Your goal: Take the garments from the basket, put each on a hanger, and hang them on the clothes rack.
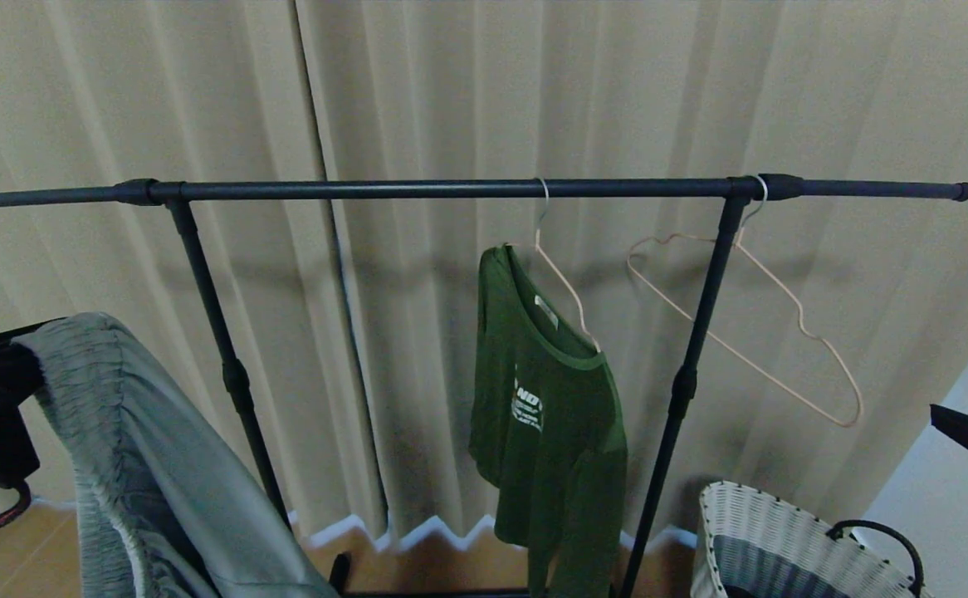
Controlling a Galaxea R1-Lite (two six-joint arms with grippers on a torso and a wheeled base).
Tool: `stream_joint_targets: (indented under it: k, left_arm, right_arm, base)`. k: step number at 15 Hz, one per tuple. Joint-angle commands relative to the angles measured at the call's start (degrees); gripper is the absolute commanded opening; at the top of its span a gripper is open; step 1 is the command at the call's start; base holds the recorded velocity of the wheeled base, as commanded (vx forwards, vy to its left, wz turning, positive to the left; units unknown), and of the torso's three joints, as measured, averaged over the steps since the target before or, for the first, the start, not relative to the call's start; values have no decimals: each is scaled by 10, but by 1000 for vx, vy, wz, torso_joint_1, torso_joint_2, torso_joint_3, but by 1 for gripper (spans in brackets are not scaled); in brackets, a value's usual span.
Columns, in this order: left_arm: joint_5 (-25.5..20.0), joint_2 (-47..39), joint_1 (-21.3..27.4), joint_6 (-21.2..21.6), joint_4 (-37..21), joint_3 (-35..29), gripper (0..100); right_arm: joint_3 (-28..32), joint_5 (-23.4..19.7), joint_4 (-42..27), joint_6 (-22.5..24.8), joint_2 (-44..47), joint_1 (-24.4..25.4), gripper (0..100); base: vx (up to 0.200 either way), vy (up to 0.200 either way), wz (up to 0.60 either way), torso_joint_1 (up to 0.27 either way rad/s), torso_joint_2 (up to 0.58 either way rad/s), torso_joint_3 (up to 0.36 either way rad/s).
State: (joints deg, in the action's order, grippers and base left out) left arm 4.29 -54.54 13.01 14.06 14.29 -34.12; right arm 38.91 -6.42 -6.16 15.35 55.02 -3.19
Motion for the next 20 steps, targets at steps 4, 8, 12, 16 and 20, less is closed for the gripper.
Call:
stream_joint_targets:
  k: [4,8,12,16,20]
  left_arm:
    - [0,10,0,2,0,3,0]
    - [0,13,0,17,0,8,0]
    - [-1,9,0,12,0,9,0]
    - [0,9,0,11,0,10,0]
    - [0,10,0,11,0,11,0]
  right_arm:
    - [16,-1,-2,0,51,-24,100]
    - [27,-1,-2,0,55,-24,100]
    - [33,-1,-1,0,61,-24,100]
    - [35,-1,1,0,62,-24,100]
    - [35,-3,1,-1,66,-24,100]
  base:
    - [0,0,0,0,0,0]
    - [0,0,0,0,0,0]
    - [0,0,0,0,0,0]
    - [50,0,0,-1,1,1]
    - [200,0,0,1,-7,5]
